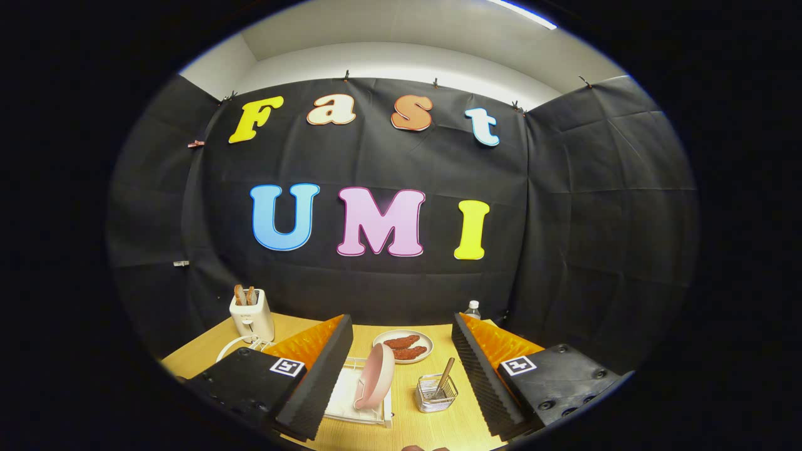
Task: Take the plate from the dish rack, then take the spoon from the basket and place it into the plate.
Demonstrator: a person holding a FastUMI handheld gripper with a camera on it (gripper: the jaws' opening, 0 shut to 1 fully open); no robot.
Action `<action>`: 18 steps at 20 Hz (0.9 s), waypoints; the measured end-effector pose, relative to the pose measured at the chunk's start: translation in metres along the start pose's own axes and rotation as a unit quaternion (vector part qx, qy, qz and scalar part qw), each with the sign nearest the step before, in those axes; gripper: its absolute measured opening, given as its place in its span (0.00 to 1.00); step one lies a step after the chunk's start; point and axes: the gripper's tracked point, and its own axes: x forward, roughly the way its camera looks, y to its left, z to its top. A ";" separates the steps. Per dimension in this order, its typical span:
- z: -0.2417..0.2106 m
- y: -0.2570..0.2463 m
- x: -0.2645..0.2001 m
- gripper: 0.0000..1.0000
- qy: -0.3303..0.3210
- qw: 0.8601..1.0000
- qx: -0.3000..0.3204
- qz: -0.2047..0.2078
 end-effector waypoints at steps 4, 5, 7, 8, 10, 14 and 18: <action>-0.005 0.001 0.005 0.97 0.009 1.000 -0.004 -0.001; -0.009 0.001 0.007 0.97 0.016 1.000 -0.004 -0.002; -0.015 0.002 0.014 0.97 0.029 1.000 -0.005 0.000; -0.019 0.003 0.018 0.97 0.039 0.999 -0.006 0.002; -0.028 0.008 0.028 0.97 0.059 0.998 -0.007 0.009; -0.060 0.017 0.056 0.97 0.120 0.993 -0.015 0.016; -0.110 0.026 0.087 0.98 0.206 0.978 -0.036 0.017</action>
